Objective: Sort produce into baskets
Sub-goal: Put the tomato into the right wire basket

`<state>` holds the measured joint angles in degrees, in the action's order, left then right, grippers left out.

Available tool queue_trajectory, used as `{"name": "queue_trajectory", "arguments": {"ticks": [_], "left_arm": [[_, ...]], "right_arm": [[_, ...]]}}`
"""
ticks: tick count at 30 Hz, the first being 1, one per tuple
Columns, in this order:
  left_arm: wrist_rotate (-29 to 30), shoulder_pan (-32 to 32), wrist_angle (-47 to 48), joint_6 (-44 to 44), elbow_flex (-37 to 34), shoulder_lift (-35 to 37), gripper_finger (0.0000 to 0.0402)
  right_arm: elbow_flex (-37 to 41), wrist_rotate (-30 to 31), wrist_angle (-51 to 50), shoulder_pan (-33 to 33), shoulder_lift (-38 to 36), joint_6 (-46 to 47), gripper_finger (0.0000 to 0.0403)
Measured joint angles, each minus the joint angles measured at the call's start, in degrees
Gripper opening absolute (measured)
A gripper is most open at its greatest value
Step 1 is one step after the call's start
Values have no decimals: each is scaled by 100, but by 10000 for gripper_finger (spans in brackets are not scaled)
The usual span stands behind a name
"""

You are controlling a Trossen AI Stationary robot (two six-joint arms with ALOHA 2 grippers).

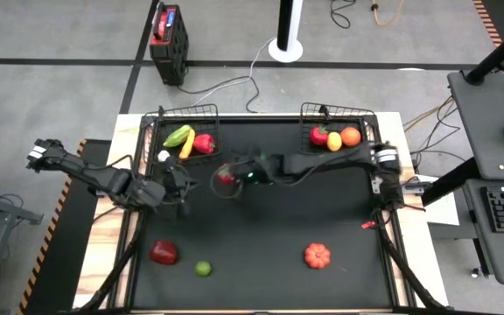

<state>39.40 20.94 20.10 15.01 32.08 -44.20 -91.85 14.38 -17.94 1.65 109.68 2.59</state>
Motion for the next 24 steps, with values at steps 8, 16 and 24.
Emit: {"name": "queue_trajectory", "arguments": {"ticks": [8,16,24], "left_arm": [[-341,243,-409,495,2,-120,0],[-346,569,-1310,704,2,-694,0],[-344,920,-1775,978,2,-1174,0]], "right_arm": [[0,581,-2457,402,-1553,791,269],[62,1573,-5163,1584,-2547,2689,266],[982,982,-4980,2844,-2743,2434,268]]}}
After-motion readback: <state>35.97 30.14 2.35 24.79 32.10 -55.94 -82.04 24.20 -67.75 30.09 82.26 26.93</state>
